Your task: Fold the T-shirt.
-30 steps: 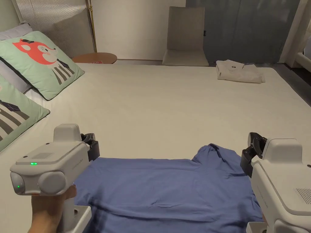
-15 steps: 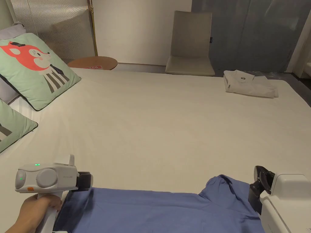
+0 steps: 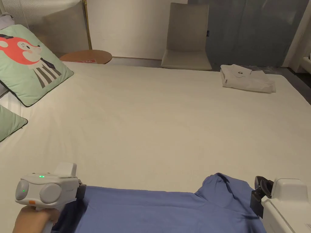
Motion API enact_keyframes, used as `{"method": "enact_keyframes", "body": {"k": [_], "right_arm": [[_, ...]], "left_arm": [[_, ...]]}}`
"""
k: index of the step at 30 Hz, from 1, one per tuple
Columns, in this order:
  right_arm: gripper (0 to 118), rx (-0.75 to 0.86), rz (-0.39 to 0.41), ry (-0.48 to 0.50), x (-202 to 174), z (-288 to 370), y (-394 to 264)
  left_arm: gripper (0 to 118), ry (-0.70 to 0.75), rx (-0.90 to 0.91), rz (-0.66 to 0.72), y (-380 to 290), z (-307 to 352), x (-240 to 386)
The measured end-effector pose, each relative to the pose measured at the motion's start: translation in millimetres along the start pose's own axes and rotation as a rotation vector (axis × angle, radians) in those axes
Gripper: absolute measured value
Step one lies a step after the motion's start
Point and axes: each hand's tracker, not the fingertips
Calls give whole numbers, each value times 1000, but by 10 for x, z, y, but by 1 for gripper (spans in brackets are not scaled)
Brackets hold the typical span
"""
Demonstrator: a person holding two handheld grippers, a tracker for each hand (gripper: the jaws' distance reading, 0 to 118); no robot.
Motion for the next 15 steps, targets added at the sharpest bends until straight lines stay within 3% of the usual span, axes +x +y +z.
{"method": "enact_keyframes", "body": {"k": [1,2,4,5,6,9,13,15], "right_arm": [[3,-23,-5,-8,35,-19,53],[13,-76,0,-20,99,-120,54],[71,-156,-3,-34,238,-380,40],[94,-197,-9,-31,306,-524,21],[106,-270,2,-22,354,-692,15],[112,-364,-35,3,404,-897,43],[109,-472,-59,14,491,-1251,-141],[98,-476,-73,7,500,-1321,-204]], "left_arm": [[3,5,21,-3,9,85,10],[3,1,31,3,15,160,-9],[3,-38,74,28,21,351,-34],[3,-45,84,33,21,430,-41],[3,-53,93,37,30,489,-54],[3,-66,111,35,22,629,-68],[3,-86,113,48,24,669,-68],[3,-85,110,48,27,651,-69]]}}
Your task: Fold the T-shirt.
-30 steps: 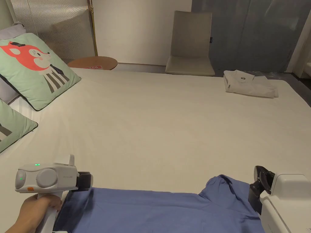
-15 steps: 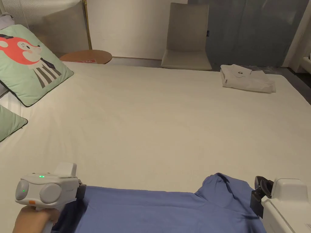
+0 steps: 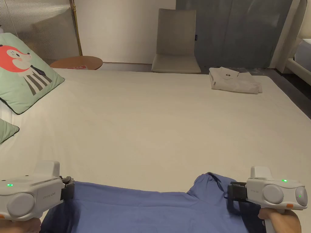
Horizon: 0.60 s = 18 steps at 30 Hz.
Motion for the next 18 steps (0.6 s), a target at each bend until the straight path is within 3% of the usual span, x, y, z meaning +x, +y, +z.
{"method": "enact_keyframes", "body": {"k": [1,3,5,6,18], "right_arm": [[87,-15,-1,-1,-1,-48,-5],[47,-42,4,4,-13,-68,-49],[39,-23,13,6,-22,-1,-78],[5,-18,36,12,-22,28,-57],[4,225,69,119,27,1468,-205]], "left_arm": [[3,2,-2,-1,-6,-2,-10],[3,6,-4,2,-20,-15,-15],[3,11,-6,7,-48,-5,-33],[3,11,-7,8,-62,2,-47],[3,44,32,42,-303,514,-92]]}}
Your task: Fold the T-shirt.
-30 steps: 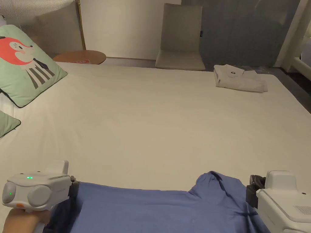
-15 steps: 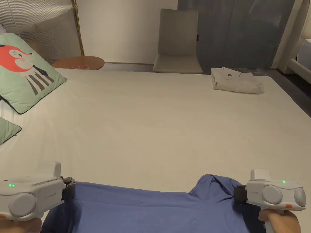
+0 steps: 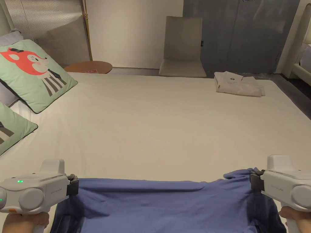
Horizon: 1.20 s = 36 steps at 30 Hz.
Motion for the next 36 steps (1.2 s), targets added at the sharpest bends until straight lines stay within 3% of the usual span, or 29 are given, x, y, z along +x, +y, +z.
{"method": "enact_keyframes", "body": {"k": [6,13,22,29,31,34,35,36], "right_arm": [[4,84,-47,71,-110,821,-307],[4,79,-103,105,-125,1270,-993],[4,-43,-177,16,-71,1108,-1881],[4,-87,-125,-94,-200,987,-2118],[5,-75,-137,-101,-254,1072,-2063],[24,-8,-185,-78,-324,1267,-1886],[24,21,-182,-86,-357,1315,-1814],[57,56,-160,-91,-370,1342,-1709]], "left_arm": [[3,5,19,32,-256,428,-106],[3,-1,-8,71,-821,751,-211],[3,47,-127,17,-1586,715,-133],[3,91,-149,14,-1659,619,-145],[7,99,-153,8,-1620,625,-137],[33,70,-97,40,-1500,759,-81],[33,57,-64,52,-1445,807,-62],[68,49,-24,68,-1360,865,-23]]}}
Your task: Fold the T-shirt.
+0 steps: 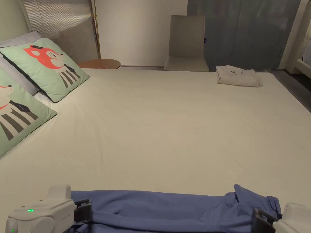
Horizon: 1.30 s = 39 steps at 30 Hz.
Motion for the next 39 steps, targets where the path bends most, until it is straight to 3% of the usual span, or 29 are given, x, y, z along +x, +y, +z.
{"method": "enact_keyframes", "body": {"k": [1,2,3,9,13,15,16,17,19,20,21,31,39], "right_arm": [[83,29,12,4,-50,44,101],[103,66,18,3,-105,97,192],[114,127,24,12,-168,172,287],[112,359,79,83,-566,422,782],[111,486,131,65,-874,637,966],[104,528,159,44,-945,662,991],[97,552,170,32,-965,656,990],[87,563,177,21,-982,652,984],[45,573,177,10,-1013,644,974],[17,576,174,7,-998,645,974],[1,581,177,-3,-1005,627,968],[1,565,190,-7,-965,468,907],[1,549,205,1,-982,425,917]], "left_arm": [[90,-16,37,7,72,77,53],[102,-36,78,15,146,151,98],[105,-57,143,18,242,251,165],[105,-107,472,-57,627,742,643],[105,-95,624,-119,708,921,898],[100,-62,661,-143,711,953,993],[92,-46,681,-159,697,965,1033],[77,-48,691,-163,691,971,1060],[11,-50,695,-165,668,974,1113],[1,-58,694,-164,666,966,1125],[0,-74,687,-152,667,964,1123],[0,-124,659,-88,702,920,1000],[0,-468,306,291,859,626,162]]}}
